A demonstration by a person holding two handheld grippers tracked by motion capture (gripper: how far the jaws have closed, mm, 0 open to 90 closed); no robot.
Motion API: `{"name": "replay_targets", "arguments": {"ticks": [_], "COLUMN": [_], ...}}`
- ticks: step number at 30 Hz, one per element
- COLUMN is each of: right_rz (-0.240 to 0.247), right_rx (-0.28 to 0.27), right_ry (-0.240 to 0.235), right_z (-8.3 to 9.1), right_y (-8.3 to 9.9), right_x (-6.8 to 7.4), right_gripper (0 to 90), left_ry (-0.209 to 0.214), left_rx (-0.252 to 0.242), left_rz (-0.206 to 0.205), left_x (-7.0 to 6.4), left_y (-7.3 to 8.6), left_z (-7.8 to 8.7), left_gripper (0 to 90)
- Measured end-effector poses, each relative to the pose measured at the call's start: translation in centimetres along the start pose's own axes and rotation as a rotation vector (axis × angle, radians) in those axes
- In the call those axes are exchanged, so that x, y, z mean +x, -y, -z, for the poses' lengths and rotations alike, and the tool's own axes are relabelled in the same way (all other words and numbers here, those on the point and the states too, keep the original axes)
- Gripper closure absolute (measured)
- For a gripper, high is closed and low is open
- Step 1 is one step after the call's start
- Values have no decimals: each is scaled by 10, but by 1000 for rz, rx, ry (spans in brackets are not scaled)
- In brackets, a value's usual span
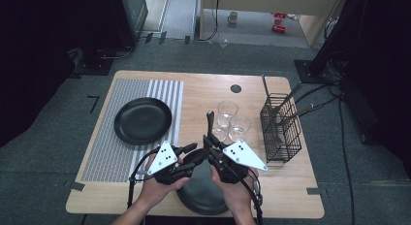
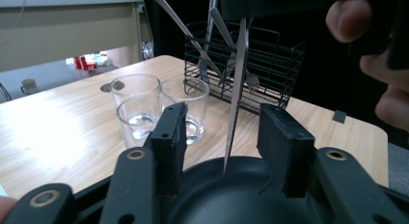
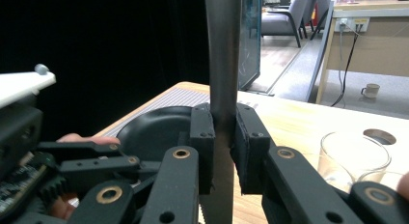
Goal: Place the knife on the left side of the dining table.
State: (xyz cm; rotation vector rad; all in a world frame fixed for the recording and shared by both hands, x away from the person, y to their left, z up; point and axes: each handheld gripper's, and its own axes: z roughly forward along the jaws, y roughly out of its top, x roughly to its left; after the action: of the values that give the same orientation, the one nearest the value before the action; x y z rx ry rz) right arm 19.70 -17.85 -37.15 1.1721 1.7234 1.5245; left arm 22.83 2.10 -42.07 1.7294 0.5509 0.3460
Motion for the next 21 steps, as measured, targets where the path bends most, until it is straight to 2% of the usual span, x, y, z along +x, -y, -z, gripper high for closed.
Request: {"name": "replay_targets", "arguments": {"ticks": [7,11,17,21], "right_rz": [-2,-5,-5,-7], "right_rx": [4,9,19,22], "right_ry": [4,3,-12,-24], "right_z": [0,-1,-3,-6], "right_y": [2,5,12,15], "right_x": [-3,-4,-2,1], "right_gripper": [803,803,804,804], "left_ry": [14,3,5,-28], "left_rx": [-27,-39,-70,-74], "left_rz": [21,33,45,25], "left_x": [10,14,16,12], "left_y": [-10,-18,-30,-37], "left_z": [13,21,31,37], "left_gripper": [509,509,509,514]}}
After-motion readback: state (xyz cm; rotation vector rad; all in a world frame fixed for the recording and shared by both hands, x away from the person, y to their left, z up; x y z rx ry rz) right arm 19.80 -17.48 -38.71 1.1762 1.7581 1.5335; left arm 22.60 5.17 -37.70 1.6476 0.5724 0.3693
